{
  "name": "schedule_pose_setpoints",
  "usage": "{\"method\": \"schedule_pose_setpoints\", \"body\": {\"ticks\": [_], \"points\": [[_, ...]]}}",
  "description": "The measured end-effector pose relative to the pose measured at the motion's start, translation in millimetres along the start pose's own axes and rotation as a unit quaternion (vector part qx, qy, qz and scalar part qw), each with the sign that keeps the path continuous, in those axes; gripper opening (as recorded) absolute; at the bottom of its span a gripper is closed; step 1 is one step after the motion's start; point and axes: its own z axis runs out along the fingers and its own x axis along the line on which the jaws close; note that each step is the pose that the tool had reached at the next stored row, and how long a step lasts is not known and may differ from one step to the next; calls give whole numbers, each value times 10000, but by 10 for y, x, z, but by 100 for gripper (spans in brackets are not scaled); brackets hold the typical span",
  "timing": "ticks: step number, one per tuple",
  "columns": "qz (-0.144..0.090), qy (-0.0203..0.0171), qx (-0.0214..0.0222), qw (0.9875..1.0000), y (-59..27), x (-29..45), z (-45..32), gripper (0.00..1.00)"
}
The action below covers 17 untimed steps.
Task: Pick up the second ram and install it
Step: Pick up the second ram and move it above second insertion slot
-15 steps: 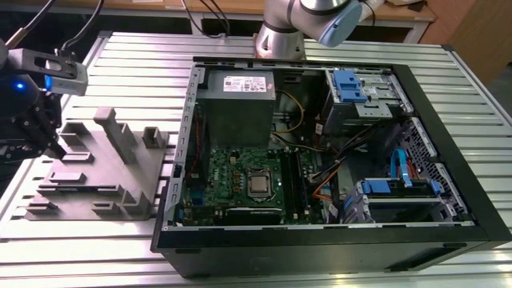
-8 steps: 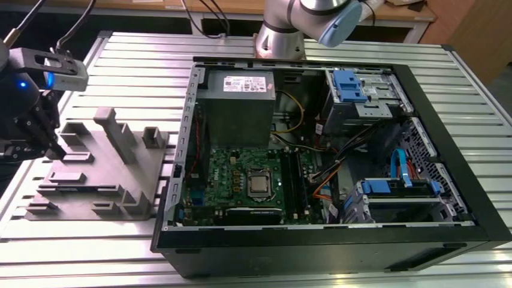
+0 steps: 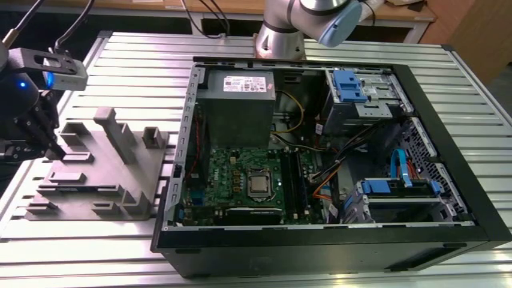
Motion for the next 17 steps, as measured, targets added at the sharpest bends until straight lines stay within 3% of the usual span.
{"method": "schedule_pose_setpoints", "body": {"ticks": [7,17], "points": [[-1,1,26,10000,22,27,100,7],[-1,1,29,10000,17,66,227,7]]}}
